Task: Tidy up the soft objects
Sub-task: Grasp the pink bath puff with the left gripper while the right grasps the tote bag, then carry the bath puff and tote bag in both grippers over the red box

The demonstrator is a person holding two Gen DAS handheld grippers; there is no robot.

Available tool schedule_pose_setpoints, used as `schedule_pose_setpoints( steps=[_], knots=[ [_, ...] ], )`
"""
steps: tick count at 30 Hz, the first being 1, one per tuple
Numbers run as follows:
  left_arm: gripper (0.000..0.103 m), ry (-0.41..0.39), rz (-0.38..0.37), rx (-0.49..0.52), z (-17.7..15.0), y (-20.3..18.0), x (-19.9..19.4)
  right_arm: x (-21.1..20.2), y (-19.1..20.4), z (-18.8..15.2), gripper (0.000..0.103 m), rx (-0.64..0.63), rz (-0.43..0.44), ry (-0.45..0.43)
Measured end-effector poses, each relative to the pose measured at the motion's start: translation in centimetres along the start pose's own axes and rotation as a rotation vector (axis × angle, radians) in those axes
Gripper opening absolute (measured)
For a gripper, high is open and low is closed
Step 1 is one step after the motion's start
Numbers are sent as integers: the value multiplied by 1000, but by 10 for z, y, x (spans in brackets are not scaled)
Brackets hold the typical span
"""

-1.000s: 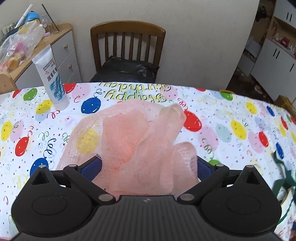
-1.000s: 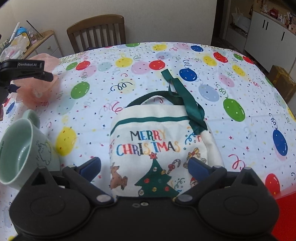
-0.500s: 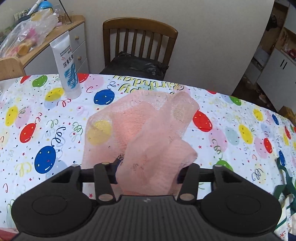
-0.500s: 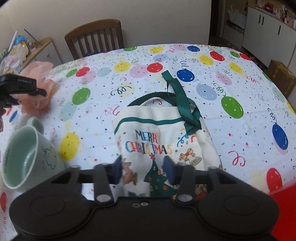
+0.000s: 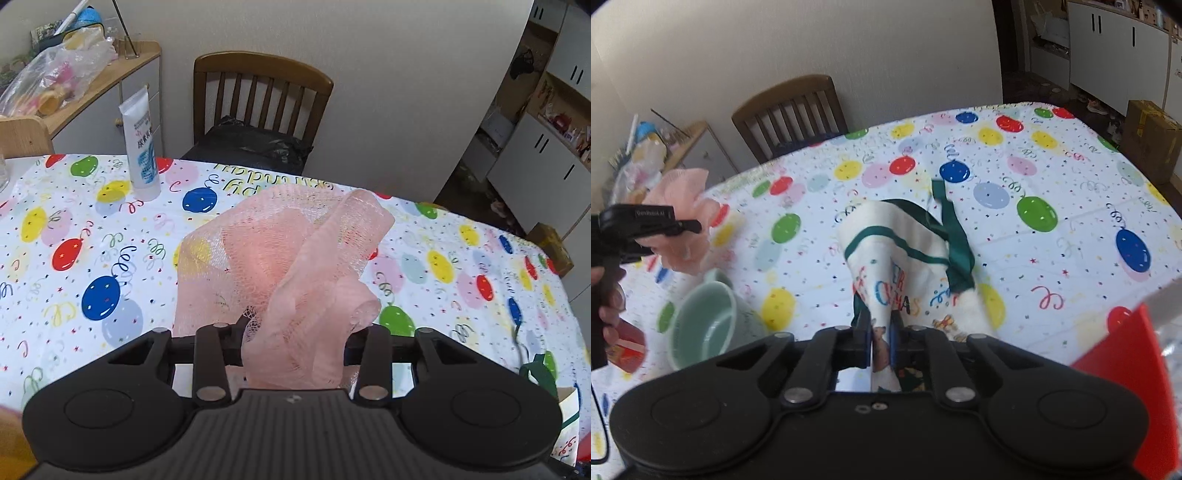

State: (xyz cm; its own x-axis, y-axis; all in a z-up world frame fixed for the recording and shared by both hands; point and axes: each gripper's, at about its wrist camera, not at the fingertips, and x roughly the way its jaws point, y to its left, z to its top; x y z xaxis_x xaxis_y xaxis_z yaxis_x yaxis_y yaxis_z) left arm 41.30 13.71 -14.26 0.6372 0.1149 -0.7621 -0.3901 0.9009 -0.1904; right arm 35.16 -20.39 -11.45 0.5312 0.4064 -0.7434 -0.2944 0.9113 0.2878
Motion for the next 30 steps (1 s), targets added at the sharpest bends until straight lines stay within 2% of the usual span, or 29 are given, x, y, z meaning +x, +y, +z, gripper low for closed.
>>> schedule_pose_setpoints(
  steps=[7, 18, 30],
  knots=[
    [39, -32, -30, 11, -2, -6, -44, -50, 0, 1, 4, 18, 54, -59],
    [39, -41, -131, 61, -18, -28, -128, -132, -1, -5, 4, 20, 137, -126],
    [40, -44, -216, 205, -54, -71, -207, -200, -26, -15, 4, 45, 164, -199]
  ],
)
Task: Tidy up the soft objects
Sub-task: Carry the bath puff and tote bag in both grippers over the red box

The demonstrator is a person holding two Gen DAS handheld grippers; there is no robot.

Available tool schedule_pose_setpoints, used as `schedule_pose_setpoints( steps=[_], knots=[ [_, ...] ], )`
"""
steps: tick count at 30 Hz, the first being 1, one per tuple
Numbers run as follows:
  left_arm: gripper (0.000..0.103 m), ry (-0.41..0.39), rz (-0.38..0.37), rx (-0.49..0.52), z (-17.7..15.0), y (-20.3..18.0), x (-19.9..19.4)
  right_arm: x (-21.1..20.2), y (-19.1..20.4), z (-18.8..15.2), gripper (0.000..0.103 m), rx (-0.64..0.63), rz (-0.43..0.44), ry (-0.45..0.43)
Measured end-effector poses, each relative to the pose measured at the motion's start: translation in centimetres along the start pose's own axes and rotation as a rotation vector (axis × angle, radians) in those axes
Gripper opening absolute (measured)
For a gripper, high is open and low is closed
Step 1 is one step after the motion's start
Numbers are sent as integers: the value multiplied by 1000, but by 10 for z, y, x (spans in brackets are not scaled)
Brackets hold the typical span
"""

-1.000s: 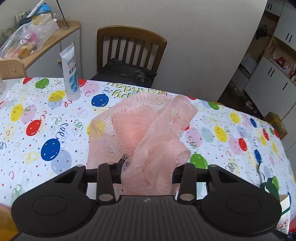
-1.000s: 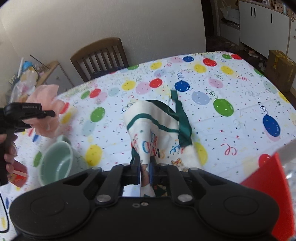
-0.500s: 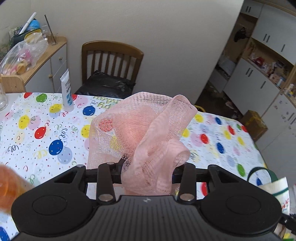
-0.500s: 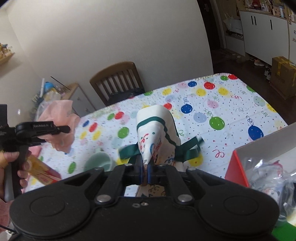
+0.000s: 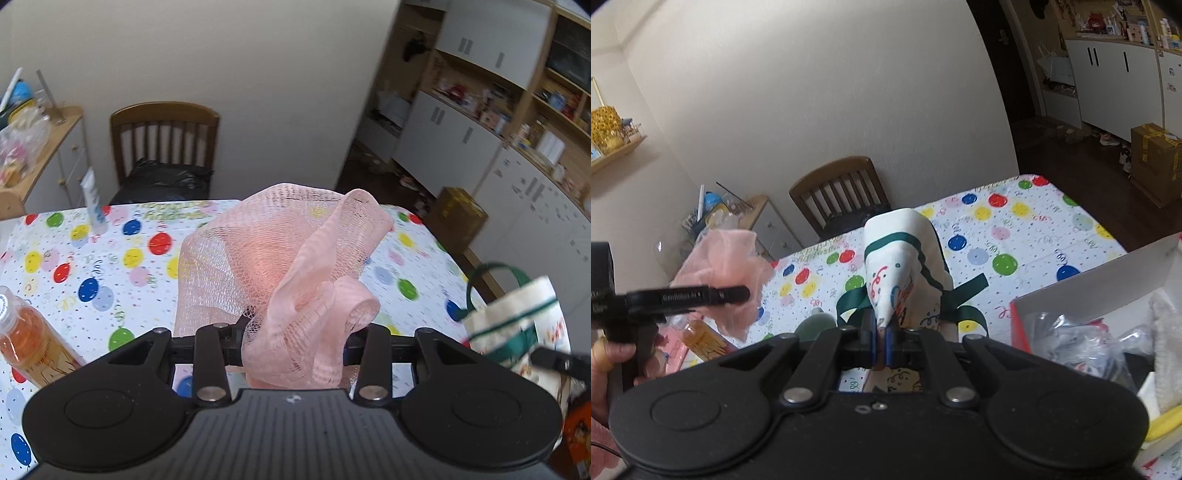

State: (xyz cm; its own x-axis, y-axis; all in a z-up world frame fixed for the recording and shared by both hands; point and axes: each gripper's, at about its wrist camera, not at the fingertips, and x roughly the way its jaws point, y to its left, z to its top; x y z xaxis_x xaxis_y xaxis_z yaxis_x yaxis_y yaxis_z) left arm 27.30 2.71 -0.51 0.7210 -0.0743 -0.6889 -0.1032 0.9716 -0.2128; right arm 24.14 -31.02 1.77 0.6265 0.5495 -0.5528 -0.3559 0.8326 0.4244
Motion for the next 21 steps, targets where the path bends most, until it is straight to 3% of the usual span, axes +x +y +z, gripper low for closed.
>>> schedule_pose_setpoints(
  steps=[11, 21],
  knots=[
    [40, 20, -116, 109, -20, -70, -27, -55, -33, 4, 4, 26, -74, -66],
    [40, 66, -242, 179, -39, -141, -19, -94, -86, 7, 4, 71, -178, -129]
  ],
)
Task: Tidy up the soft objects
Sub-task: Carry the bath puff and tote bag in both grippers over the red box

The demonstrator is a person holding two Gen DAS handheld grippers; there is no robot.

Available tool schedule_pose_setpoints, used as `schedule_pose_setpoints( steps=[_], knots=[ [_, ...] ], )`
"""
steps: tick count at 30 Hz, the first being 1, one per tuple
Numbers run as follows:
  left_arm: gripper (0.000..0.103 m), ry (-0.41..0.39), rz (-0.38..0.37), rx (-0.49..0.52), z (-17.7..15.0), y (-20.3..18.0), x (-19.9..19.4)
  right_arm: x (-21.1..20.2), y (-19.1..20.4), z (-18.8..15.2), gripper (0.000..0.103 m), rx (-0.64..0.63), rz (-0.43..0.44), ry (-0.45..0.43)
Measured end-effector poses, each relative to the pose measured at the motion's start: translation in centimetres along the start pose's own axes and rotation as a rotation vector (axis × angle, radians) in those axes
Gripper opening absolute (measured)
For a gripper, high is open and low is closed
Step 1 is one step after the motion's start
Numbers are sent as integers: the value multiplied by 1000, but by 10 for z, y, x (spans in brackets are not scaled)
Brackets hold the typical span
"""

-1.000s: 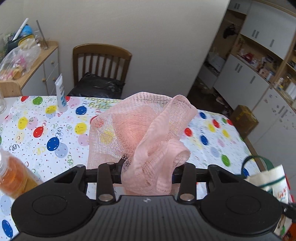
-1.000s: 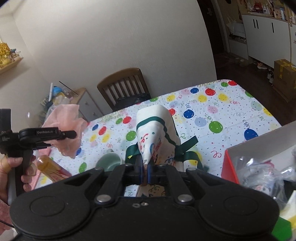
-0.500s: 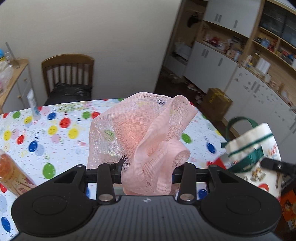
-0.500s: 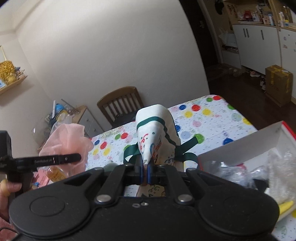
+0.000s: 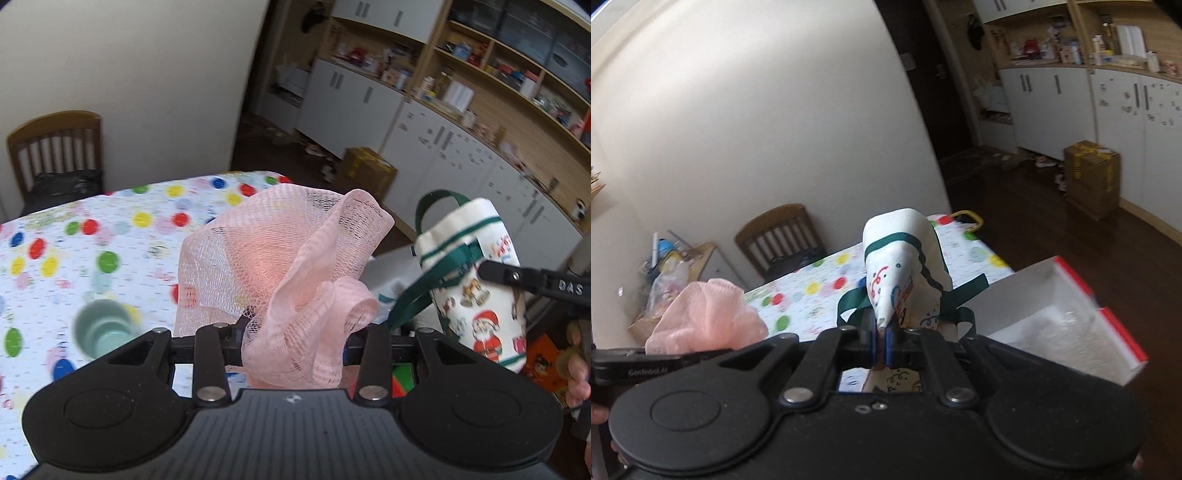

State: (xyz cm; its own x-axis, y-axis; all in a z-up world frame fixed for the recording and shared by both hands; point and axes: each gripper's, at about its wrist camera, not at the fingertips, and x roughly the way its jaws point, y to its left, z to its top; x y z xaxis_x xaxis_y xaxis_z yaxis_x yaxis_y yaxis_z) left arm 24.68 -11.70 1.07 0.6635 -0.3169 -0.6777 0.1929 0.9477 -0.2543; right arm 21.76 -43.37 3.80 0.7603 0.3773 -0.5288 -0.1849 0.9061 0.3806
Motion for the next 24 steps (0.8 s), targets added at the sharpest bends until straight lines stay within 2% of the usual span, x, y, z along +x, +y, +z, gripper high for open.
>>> schedule_pose_setpoints(
  steps=[15, 24],
  knots=[
    [40, 79, -144, 106, -3, -98, 69, 4, -76, 5, 4, -42, -249, 3],
    [40, 141, -163, 164, -14, -140, 121, 40, -95, -11, 4, -68, -285, 54]
  ],
)
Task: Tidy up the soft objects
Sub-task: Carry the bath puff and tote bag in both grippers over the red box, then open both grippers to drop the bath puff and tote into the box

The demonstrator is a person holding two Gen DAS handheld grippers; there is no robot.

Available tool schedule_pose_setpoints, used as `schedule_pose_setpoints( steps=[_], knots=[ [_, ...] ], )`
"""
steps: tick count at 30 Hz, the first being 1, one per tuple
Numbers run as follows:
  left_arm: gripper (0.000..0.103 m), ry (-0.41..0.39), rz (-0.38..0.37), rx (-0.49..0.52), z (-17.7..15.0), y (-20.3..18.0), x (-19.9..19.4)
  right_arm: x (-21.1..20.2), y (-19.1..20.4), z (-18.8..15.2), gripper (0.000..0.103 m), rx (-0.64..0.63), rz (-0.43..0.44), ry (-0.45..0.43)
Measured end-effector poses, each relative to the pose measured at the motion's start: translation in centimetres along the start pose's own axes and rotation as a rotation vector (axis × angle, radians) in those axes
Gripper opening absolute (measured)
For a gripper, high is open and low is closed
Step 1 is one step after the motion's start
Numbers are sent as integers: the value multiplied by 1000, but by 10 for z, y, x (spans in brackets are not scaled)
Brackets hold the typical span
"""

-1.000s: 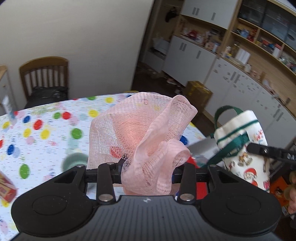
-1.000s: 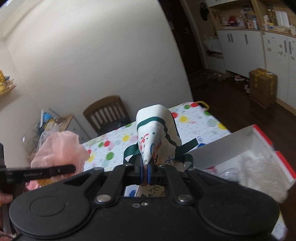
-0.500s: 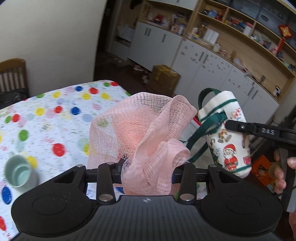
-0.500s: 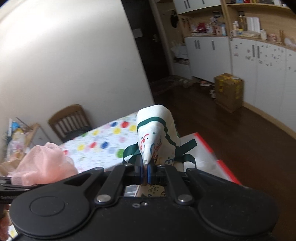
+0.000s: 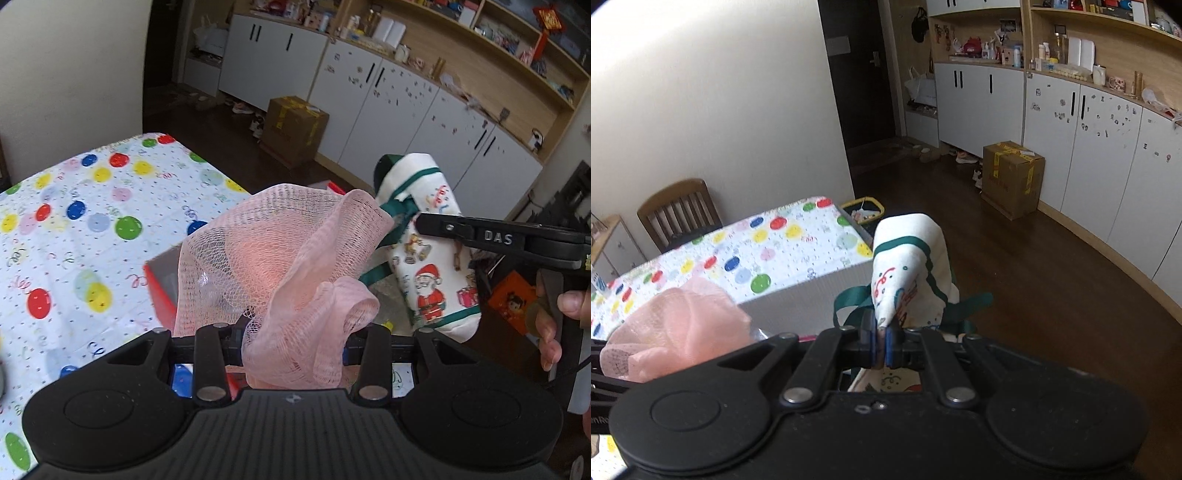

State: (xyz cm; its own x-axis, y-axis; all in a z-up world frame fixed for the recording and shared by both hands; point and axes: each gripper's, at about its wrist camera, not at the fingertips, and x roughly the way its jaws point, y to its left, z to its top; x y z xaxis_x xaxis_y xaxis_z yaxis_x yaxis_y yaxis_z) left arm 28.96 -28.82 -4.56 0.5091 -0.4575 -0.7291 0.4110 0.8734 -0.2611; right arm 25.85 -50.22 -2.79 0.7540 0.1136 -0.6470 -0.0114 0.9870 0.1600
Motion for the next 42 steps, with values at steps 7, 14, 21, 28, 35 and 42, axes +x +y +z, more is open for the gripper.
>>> schedule_pose_setpoints(
  steps=[7, 14, 21, 28, 35, 42],
  knots=[
    [40, 51, 9, 16, -1, -8, 42, 38, -4, -10, 4, 79, 53, 39],
    [40, 92, 40, 37, -2, -12, 70, 70, 0, -11, 4, 163, 96, 76],
    [40, 140, 55, 35, -9, -5, 89, 91, 1, -17, 4, 195, 109, 142],
    [42, 187, 49, 40, -15, -2, 101, 104, -6, -29, 5, 261, 132, 196],
    [50, 197, 54, 40, -17, -3, 104, 95, -10, -32, 12, 284, 148, 196],
    [71, 164, 61, 42, -17, -3, 96, 75, -16, -30, 17, 291, 177, 176]
  ],
)
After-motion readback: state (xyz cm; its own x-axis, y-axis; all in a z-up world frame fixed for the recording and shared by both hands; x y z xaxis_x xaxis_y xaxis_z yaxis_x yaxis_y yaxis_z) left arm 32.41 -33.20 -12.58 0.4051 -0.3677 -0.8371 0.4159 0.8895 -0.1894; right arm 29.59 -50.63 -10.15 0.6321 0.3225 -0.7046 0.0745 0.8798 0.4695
